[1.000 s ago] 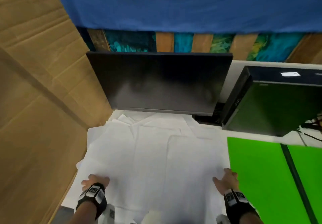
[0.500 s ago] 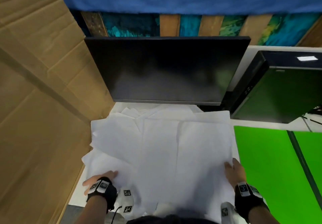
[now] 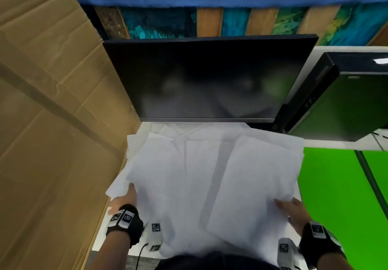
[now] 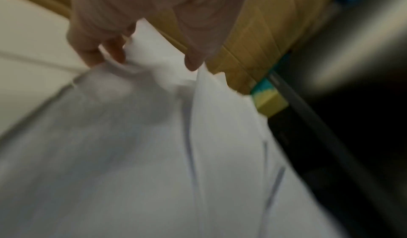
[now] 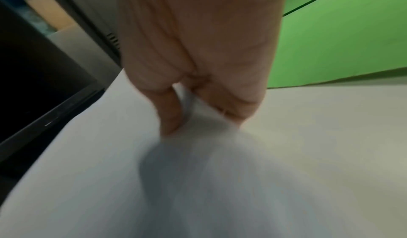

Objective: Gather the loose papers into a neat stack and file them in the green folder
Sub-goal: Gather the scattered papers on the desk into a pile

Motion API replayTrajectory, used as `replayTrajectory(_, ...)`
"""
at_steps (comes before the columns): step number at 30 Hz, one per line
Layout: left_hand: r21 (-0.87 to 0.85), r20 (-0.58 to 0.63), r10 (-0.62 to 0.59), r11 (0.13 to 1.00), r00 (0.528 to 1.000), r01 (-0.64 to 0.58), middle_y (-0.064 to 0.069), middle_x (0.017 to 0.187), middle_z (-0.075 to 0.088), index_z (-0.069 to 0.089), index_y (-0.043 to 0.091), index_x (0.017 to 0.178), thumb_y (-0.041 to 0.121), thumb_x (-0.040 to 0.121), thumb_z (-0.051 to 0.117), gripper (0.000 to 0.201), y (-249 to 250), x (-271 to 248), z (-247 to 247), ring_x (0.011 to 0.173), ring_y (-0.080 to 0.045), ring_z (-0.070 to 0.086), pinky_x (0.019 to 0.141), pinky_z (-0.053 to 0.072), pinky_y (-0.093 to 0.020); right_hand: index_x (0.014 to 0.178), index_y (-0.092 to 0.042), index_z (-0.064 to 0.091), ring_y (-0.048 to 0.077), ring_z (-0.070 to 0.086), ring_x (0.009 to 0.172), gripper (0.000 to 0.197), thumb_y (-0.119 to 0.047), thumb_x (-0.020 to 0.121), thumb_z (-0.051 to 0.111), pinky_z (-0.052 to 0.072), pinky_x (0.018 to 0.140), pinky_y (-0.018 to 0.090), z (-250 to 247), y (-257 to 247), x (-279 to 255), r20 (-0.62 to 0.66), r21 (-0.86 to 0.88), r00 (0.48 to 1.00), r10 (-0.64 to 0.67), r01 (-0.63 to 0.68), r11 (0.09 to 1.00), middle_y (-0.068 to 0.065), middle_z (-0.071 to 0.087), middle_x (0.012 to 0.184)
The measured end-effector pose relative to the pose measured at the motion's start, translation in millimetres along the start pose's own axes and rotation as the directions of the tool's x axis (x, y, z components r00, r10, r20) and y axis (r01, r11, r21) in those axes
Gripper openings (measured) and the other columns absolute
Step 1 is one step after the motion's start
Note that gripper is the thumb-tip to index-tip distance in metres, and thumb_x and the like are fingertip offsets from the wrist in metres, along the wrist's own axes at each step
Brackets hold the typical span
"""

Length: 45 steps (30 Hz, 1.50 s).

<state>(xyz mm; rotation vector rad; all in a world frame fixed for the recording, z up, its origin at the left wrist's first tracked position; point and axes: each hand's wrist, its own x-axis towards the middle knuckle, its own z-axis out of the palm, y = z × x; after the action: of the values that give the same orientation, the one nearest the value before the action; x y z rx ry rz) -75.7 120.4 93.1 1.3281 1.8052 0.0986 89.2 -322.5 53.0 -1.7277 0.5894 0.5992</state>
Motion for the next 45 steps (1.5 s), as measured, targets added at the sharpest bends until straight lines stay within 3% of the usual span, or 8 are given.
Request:
replayTrajectory(5, -0.017, 0.078, -0.163, 0.986, 0.984, 0.165, -0.023, 0.147, 0.039, 0.028, -0.002, 0.144, 0.084, 0.062, 0.047, 0.121, 4, -6, 16, 0.132, -0.042, 0.042, 0.111, 0.031, -0.051, 0.110, 0.012, 0.063, 0.036, 0.068, 0.097, 0.052, -0.016, 0.069, 0.082, 0.054, 0.085, 0.043, 25, -1, 2, -0.037, -0.113, 0.999, 0.011, -0.015, 0.993, 0.023, 0.070, 0.103)
replayTrajectory(10, 0.031, 0.215, -0.108, 0.994, 0.971, 0.104, -0.022, 0.125, 0.060, 0.047, -0.002, 0.131, 0.041, 0.062, 0.078, 0.087, 5, -12, 29, 0.108, -0.041, 0.059, 0.099, 0.047, -0.045, 0.108, 0.017, 0.062, 0.030, 0.064, 0.089, 0.041, -0.003, 0.075, 0.075, 0.050, 0.076, 0.037, 55, -5, -11, -0.057, -0.213, 0.995, -0.085, 0.071, 0.974, 0.027, 0.067, 0.104)
replayTrajectory(14, 0.072, 0.256, -0.016, 0.997, 0.967, -0.002, -0.019, 0.138, 0.052, 0.046, 0.002, 0.135, 0.061, 0.050, 0.077, 0.109, 12, -10, 30, 0.126, -0.039, 0.049, 0.108, 0.038, -0.046, 0.090, 0.010, 0.067, 0.026, 0.061, 0.077, 0.017, 0.007, 0.073, 0.073, 0.054, 0.065, 0.031, 46, -3, -15, 0.097, -0.150, 0.991, -0.093, 0.107, 0.983, 0.033, 0.066, 0.106)
replayTrajectory(19, -0.082, 0.391, 0.183, 0.983, 0.902, -0.164, -0.011, 0.128, 0.061, 0.054, 0.006, 0.128, 0.038, 0.056, 0.087, 0.086, 19, -12, 41, 0.120, -0.034, 0.055, 0.105, 0.044, -0.050, 0.103, 0.012, 0.068, 0.024, 0.069, 0.078, 0.085, -0.033, 0.033, 0.088, 0.058, 0.068, 0.027, 32, -7, -6, 0.340, -0.195, 0.939, -0.057, 0.130, 0.972, 0.022, 0.072, 0.092)
replayTrajectory(29, 0.276, 0.376, 0.365, 0.833, 0.852, -0.479, -0.023, 0.110, 0.065, 0.061, -0.002, 0.104, 0.003, 0.085, 0.048, 0.024, 18, -26, 42, 0.104, -0.041, 0.060, 0.086, 0.050, -0.042, 0.113, -0.003, 0.067, 0.038, 0.064, 0.104, 0.033, -0.015, 0.081, 0.068, 0.046, 0.082, 0.033, 47, -34, 7, -0.059, -0.451, 0.954, -0.294, 0.237, 0.860, 0.023, 0.070, 0.110)
replayTrajectory(34, 0.301, 0.498, 0.302, 0.819, 0.813, -0.488, -0.024, 0.119, 0.063, 0.061, -0.007, 0.113, 0.006, 0.085, 0.058, 0.031, 12, -14, 37, 0.097, -0.031, 0.058, 0.081, 0.044, -0.033, 0.129, -0.003, 0.057, 0.042, 0.056, 0.119, 0.043, -0.012, 0.087, 0.061, 0.043, 0.099, 0.042, 50, -38, 9, -0.065, -0.540, 0.968, -0.244, 0.172, 0.824, 0.025, 0.060, 0.128)
replayTrajectory(40, -0.052, 0.298, 0.150, 0.989, 0.943, -0.141, -0.027, 0.135, 0.053, 0.051, -0.005, 0.128, 0.045, 0.092, 0.046, 0.062, 9, -16, 46, 0.121, -0.043, 0.052, 0.105, 0.041, -0.051, 0.126, 0.000, 0.058, 0.036, 0.054, 0.122, 0.045, -0.024, 0.087, 0.061, 0.043, 0.099, 0.033, 97, -31, -4, 0.159, -0.620, 0.974, -0.161, 0.225, 0.752, 0.021, 0.060, 0.129)
replayTrajectory(45, -0.078, 0.292, 0.144, 0.989, 0.945, -0.126, -0.023, 0.140, 0.049, 0.047, -0.003, 0.134, 0.065, 0.083, 0.048, 0.084, 6, -15, 46, 0.126, -0.040, 0.048, 0.108, 0.037, -0.047, 0.125, -0.007, 0.057, 0.038, 0.061, 0.109, 0.039, -0.017, 0.088, 0.059, 0.046, 0.092, 0.037, 54, -65, 13, -0.036, -0.625, 0.936, -0.349, 0.251, 0.739, 0.021, 0.056, 0.130)
